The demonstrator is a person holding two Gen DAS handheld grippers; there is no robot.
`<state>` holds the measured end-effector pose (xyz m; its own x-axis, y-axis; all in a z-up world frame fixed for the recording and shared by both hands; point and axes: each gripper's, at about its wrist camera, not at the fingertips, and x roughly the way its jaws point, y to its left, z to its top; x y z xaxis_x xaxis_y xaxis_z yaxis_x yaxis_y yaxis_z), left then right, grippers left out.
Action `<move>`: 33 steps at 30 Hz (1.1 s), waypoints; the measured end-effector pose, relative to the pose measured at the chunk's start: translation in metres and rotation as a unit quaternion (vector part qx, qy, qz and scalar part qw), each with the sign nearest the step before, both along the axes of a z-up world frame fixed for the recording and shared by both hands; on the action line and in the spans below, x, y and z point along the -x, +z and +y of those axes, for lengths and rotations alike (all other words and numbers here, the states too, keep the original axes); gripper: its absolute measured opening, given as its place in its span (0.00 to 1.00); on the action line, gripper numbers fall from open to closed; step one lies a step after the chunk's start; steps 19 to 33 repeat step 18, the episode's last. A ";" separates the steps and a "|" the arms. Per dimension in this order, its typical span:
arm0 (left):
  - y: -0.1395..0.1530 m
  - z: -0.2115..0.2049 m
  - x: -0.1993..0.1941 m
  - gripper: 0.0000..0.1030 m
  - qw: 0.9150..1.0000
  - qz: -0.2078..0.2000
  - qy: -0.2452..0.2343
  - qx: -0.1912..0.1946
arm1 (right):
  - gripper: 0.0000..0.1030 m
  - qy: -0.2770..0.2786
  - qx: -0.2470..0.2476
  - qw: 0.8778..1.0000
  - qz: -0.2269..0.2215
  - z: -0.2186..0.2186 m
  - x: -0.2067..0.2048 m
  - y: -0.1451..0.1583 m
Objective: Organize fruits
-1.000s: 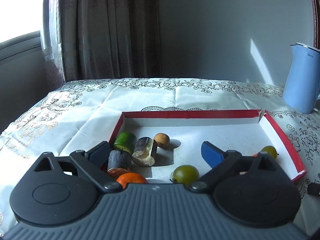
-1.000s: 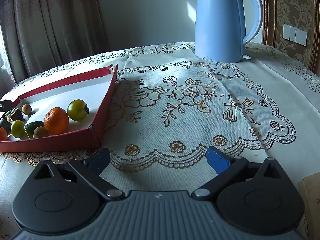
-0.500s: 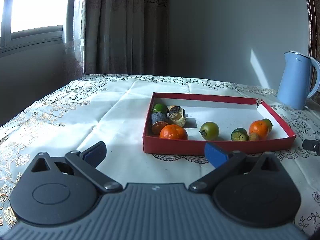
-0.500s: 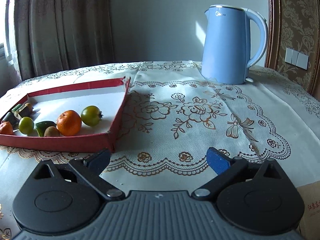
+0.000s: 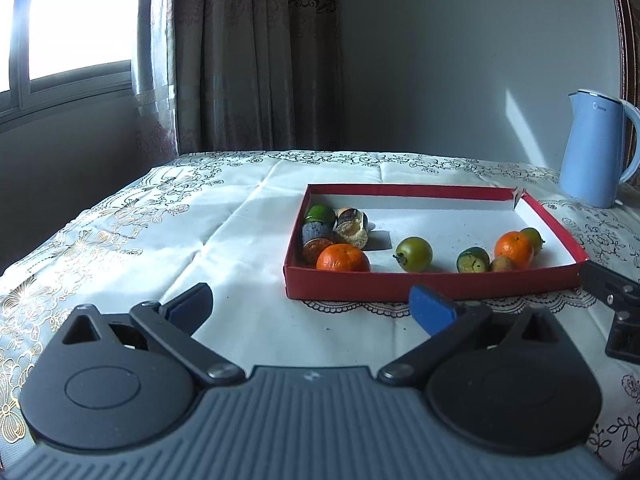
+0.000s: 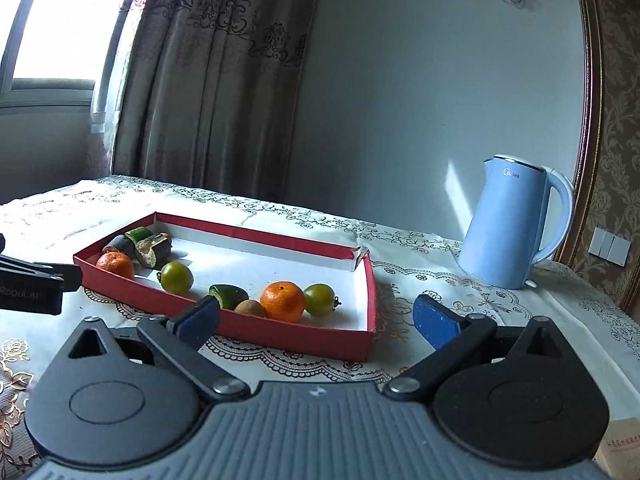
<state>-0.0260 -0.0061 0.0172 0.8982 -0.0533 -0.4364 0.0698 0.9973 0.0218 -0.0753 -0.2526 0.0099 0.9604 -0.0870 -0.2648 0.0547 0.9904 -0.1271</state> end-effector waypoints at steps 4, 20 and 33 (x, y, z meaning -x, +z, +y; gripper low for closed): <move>-0.001 0.003 -0.004 1.00 1.000 0.018 0.010 0.006 | 1.00 0.004 0.003 1.000 0.002 0.008 0.004 -0.002; -0.002 0.017 -0.007 1.00 0.999 0.032 0.024 0.026 | 1.00 0.030 0.008 0.999 0.009 0.026 0.010 -0.006; -0.002 0.017 -0.007 1.00 0.999 0.032 0.024 0.026 | 1.00 0.030 0.008 0.999 0.009 0.026 0.010 -0.006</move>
